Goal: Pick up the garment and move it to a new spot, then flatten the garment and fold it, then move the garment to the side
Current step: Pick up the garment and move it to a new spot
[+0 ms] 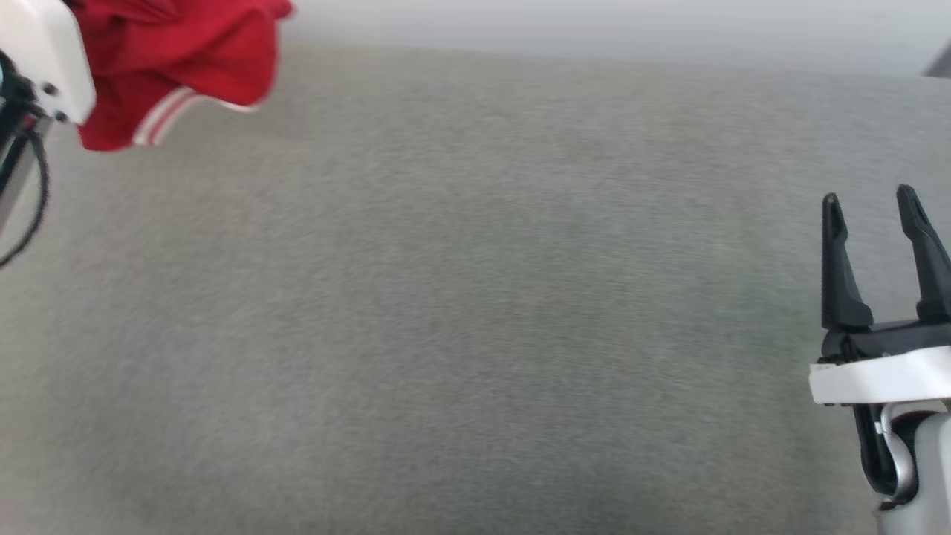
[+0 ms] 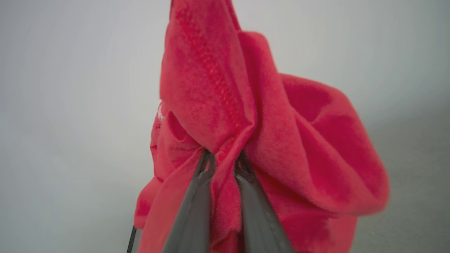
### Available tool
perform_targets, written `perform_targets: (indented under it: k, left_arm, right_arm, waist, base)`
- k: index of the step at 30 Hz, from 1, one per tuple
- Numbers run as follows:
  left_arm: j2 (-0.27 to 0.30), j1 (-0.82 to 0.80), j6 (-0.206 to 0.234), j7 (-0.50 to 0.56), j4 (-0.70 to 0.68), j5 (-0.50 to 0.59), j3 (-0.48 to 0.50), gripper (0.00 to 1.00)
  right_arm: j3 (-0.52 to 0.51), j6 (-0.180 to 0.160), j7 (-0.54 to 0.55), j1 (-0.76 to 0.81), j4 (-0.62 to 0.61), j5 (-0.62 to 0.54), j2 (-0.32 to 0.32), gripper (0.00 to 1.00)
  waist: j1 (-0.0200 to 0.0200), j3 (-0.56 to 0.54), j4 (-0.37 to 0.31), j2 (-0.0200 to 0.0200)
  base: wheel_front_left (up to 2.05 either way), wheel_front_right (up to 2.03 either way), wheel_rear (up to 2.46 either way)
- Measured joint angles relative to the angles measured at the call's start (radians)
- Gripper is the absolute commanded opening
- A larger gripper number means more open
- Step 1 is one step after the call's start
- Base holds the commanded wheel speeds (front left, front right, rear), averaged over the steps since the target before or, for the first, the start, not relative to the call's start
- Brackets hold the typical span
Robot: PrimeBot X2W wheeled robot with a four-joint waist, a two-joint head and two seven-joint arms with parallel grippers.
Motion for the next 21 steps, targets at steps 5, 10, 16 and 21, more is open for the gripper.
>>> perform_targets:
  k: [5,10,16,21]
  left_arm:
    - [0.015,0.071,0.041,0.103,-0.206,-0.017,-0.021,0.0]
    - [0.026,0.114,0.059,0.184,-0.356,-0.04,-0.049,0.0]
    - [-0.011,0.163,0.081,0.269,-0.479,-0.046,-0.12,0.0]
    - [-0.046,0.222,0.089,0.323,-0.494,-0.047,-0.197,0.0]
  right_arm:
    - [-0.045,0.0,-0.004,0.017,0.01,-0.003,0.019,1.0]
    - [-0.092,0.0,-0.005,0.022,0.0,-0.011,0.044,1.0]
    - [-0.128,0.0,-0.006,0.04,0.001,-0.019,0.071,1.0]
    - [-0.114,0.0,-0.006,0.046,0.012,-0.018,0.094,1.0]
  waist:
    - [0.0,-0.011,-0.074,0.0]
    - [0.0,-0.013,-0.157,0.0]
    - [0.0,-0.004,-0.257,0.0]
    - [0.0,0.012,-0.336,0.0]
  base:
    - [0.0,0.0,0.0]
    - [0.0,0.0,0.0]
    - [0.0,0.0,0.0]
    - [0.0,0.0,0.0]
